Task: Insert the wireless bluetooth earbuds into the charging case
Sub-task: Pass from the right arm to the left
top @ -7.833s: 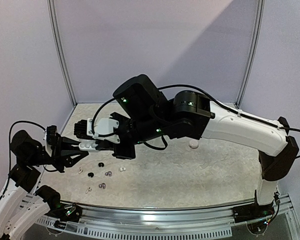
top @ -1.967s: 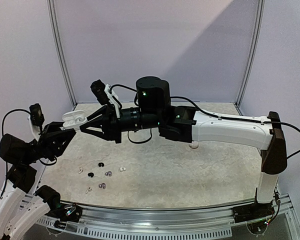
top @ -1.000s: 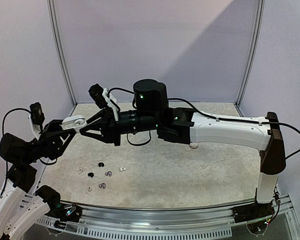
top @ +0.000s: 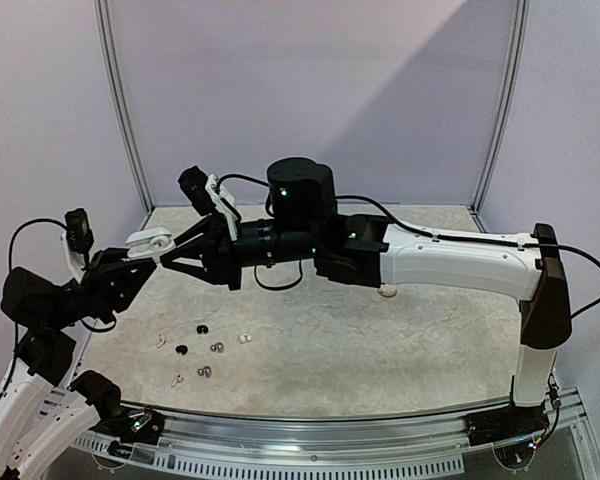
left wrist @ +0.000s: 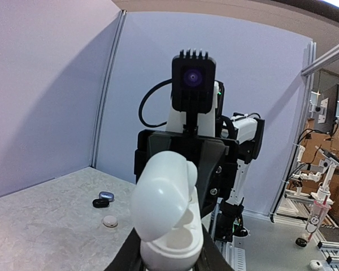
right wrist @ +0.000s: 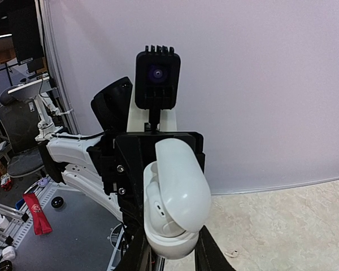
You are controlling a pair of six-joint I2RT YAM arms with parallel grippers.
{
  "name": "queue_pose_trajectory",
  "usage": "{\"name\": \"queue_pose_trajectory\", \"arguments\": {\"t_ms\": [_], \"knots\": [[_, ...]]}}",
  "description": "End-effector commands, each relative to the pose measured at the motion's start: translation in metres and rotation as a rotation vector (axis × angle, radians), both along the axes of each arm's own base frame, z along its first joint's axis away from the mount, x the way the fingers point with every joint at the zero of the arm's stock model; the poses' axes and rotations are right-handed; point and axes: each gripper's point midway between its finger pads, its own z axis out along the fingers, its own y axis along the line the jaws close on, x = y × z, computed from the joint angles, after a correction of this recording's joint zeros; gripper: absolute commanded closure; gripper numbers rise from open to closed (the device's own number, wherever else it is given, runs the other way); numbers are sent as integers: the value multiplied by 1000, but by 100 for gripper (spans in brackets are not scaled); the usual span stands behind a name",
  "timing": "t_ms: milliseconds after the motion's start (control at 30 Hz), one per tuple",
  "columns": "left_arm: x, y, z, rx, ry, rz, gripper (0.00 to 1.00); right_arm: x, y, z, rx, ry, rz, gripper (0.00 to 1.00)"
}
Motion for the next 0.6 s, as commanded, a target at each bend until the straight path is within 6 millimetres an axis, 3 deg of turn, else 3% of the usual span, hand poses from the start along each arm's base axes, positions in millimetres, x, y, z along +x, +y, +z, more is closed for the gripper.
{"name": "queue_pose_trajectory", "arguments": {"t_ms": [0,67,133,233,333,467,567], "knots": [[-4,2,12,-22,-26,5,91,-5,0,6,5,-12,17,100],[-4,2,12,-23,-28,6,100,-5,1,3,-1,-9,19,100],[-4,3,12,-23,-28,8,100,-5,1,2,-6,-6,20,99],[-2,1,5,2,-23,13,100,0,1,-2,-34,1,-14,70],[4,0,-10,45,-3,34,100,2,-3,-4,-62,-19,-36,49],[7,-2,-22,63,29,33,100,2,-11,-6,-103,-43,-46,35],[9,-3,-28,75,43,30,100,-1,-16,-3,-134,-62,-49,17]]}}
